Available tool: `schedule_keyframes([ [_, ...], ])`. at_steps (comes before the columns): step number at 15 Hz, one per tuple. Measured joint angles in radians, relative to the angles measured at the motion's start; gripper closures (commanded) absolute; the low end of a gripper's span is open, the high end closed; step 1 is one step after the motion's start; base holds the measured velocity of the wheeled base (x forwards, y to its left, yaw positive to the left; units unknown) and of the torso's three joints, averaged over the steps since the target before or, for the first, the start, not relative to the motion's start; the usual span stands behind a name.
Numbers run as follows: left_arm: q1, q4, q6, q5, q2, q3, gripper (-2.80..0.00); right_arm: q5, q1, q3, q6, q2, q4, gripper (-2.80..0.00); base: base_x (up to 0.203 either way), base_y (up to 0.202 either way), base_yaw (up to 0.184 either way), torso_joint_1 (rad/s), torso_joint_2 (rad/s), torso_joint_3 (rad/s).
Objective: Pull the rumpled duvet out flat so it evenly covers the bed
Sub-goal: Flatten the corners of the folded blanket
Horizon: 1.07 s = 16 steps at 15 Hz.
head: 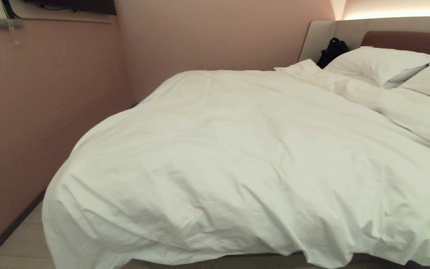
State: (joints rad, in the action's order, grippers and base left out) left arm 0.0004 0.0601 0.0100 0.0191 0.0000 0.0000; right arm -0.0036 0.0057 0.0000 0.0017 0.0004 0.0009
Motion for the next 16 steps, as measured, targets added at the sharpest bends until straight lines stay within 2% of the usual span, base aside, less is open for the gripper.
schedule_keyframes([
  [4,0.0,0.0,0.0,0.0,0.0,0.0,0.0,0.0,0.0,0.0,0.0,0.0,0.001,0.0,-0.177,0.0,0.0,0.0,0.0,0.003],
  [13,0.0,0.0,-0.003,0.005,0.0,0.0,0.0,0.0,0.0,0.0,0.0,0.0,0.001,0.0,0.0,0.0,0.0,0.0,0.0,0.0],
  [16,0.0,-0.001,-0.001,0.005,0.0,0.0,0.0,0.0,0.001,0.0,0.0,0.0,0.001,0.0,-0.001,-0.151,0.005,0.002,0.0,0.003],
])
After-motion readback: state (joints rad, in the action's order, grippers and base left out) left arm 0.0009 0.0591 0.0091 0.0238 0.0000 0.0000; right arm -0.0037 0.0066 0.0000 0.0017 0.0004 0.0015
